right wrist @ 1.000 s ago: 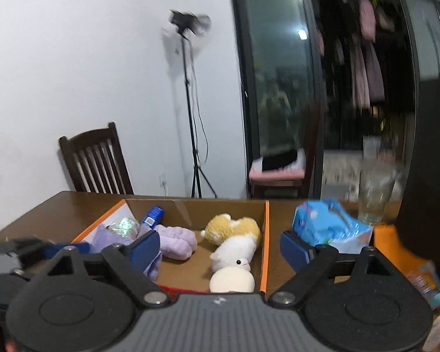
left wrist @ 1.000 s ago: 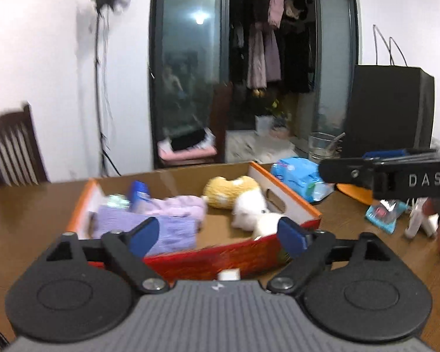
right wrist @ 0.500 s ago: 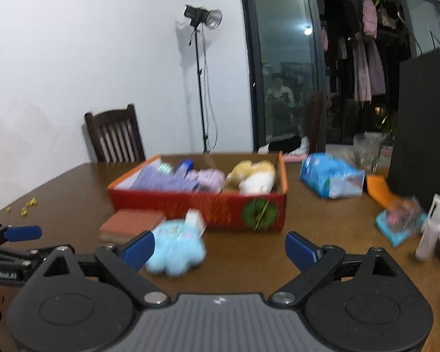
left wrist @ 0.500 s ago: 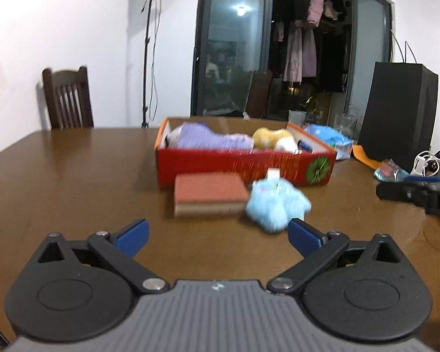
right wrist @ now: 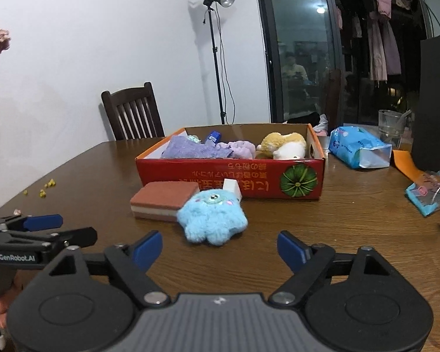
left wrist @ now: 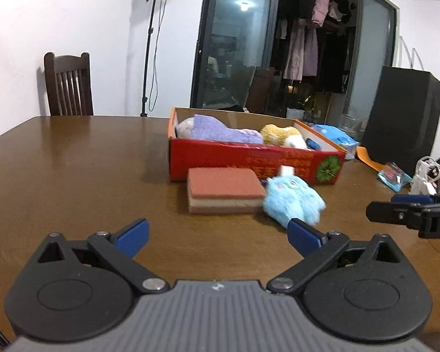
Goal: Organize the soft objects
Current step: 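Move the right gripper to the orange sponge and grasp it, then carry the orange sponge into the box and open the right gripper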
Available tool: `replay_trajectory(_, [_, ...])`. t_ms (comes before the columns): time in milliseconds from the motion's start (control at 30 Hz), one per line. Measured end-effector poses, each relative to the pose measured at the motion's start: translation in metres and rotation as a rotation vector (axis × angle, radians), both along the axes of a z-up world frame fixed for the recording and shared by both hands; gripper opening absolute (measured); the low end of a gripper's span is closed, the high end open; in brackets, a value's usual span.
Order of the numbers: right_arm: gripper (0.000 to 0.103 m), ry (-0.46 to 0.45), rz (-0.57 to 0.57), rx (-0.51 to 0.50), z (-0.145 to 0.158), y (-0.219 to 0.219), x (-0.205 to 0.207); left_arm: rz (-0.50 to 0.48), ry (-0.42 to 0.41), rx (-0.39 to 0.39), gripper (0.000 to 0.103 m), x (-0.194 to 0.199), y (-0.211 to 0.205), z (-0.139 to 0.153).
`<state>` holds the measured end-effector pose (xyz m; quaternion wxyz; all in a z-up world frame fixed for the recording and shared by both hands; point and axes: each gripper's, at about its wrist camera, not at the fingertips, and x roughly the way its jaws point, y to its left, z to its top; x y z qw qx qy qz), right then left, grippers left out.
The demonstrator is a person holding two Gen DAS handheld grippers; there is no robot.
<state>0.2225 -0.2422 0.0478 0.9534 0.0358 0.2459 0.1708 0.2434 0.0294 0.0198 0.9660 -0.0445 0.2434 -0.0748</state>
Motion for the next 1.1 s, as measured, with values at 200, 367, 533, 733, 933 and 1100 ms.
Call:
replay_trajectory(200, [0.053, 0.035, 0.042, 0.065, 0.006, 0.022, 0.039, -0.038, 0.027, -0.083, 0.077, 0.054, 0.021, 0.008])
replay_trajectory(367, [0.042, 0.089, 0.091, 0.145, 0.003, 0.054, 0.094, -0.101, 0.112, -0.163, 0.054, 0.112, 0.032, -0.004])
replay_trajectory(533, [0.037, 0.128, 0.061, 0.098, -0.010, 0.089, 0.144, -0.113, 0.179, -0.229, 0.040, 0.128, 0.043, -0.032])
replay_trajectory(733, [0.034, 0.155, 0.074, 0.137, -0.037, 0.097, 0.154, -0.106, 0.177, -0.226, 0.035, 0.123, 0.046, -0.033])
replay_trajectory(933, [0.033, 0.147, 0.103, 0.163, -0.040, 0.094, 0.157, -0.098, 0.162, -0.189, 0.034, 0.120, 0.043, -0.030])
replay_trajectory(1100, [0.024, 0.093, 0.119, 0.119, -0.030, 0.106, 0.145, -0.053, 0.105, -0.155, 0.033, 0.107, 0.044, -0.016])
